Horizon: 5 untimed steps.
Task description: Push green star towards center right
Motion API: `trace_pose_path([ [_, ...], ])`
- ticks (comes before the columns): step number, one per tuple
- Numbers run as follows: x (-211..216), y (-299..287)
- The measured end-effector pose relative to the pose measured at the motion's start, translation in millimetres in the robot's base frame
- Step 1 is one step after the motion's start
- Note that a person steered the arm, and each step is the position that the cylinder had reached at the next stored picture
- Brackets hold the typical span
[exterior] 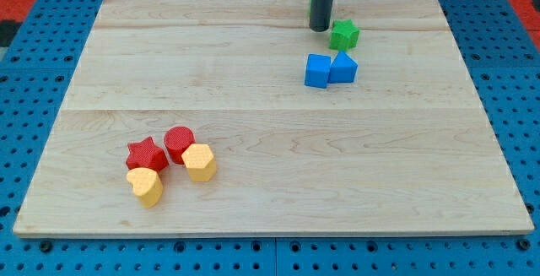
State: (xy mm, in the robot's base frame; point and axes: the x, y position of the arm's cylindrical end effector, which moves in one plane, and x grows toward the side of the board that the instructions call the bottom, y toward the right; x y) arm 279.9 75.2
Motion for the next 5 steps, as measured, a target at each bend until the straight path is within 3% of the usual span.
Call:
trace_pose_path([
  [2,15.2,57.4],
  [5,-10.9,88.6],
])
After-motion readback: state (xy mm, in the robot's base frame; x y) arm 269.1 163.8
